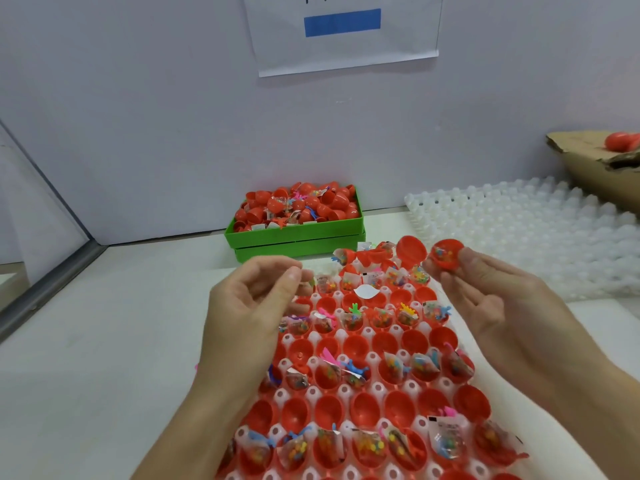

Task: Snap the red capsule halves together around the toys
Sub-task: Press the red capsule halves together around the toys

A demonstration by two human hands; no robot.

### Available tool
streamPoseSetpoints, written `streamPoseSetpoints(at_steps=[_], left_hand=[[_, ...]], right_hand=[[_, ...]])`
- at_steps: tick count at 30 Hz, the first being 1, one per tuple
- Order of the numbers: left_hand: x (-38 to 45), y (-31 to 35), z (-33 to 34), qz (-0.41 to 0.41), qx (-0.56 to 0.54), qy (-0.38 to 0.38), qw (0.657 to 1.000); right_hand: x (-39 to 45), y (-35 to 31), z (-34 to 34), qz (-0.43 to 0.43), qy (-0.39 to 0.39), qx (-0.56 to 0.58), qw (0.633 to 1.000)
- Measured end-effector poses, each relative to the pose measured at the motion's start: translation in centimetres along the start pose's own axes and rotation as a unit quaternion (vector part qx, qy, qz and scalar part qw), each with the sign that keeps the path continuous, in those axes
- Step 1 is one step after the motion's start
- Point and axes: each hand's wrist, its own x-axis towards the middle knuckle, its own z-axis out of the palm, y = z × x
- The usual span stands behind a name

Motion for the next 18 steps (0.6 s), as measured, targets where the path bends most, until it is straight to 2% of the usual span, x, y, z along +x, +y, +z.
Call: streamPoseSetpoints(at_steps=[3,8,12,18], left_hand=[[0.3,-0.4,-0.4,0.031,0.117,0.011,0.993],[0.9,-0.2,-0.2,0.023,0.248,-0.054,0.967],[3.0,0.4,1.6,0.04,0.352,-0.125,0.927],[6.4,-0.6,6.0,0.006,0.474,-0.204,0.857]], right_hand=[[0.4,-0.1,-0.5,0.002,0.009,0.004,1.0],[0.8,0.1,-1.1,0.02,0.006,0.003,1.0],[1.0,0.0,-1.5,0.026,0.004,0.009,1.0],[1.0,0.2,-1.3,0.032,0.011,0.009,0.999]])
